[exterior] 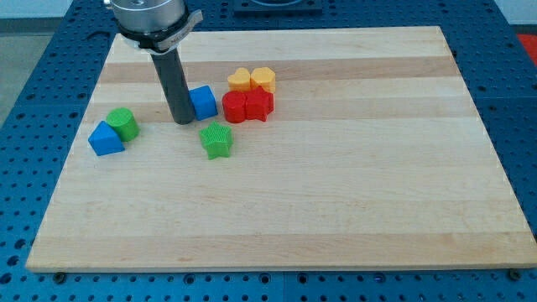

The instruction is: Slide the red circle along with the red star right a bit

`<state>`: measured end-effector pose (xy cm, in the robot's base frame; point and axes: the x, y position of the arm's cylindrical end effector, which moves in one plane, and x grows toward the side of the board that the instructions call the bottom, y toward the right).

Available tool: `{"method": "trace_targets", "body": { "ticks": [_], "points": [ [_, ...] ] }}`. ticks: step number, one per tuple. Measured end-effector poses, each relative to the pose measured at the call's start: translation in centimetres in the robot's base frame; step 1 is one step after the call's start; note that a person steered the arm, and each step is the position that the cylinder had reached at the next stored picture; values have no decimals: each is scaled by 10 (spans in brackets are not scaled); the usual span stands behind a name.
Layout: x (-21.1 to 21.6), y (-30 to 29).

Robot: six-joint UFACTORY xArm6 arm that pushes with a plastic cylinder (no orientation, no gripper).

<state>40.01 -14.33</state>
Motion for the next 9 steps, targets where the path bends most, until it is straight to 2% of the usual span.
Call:
{"method": "trace_targets", "body": {
  "ticks": [4, 6, 9],
  "points": [
    [-15, 18],
    [6, 11],
    [6, 61]
  ]
}}
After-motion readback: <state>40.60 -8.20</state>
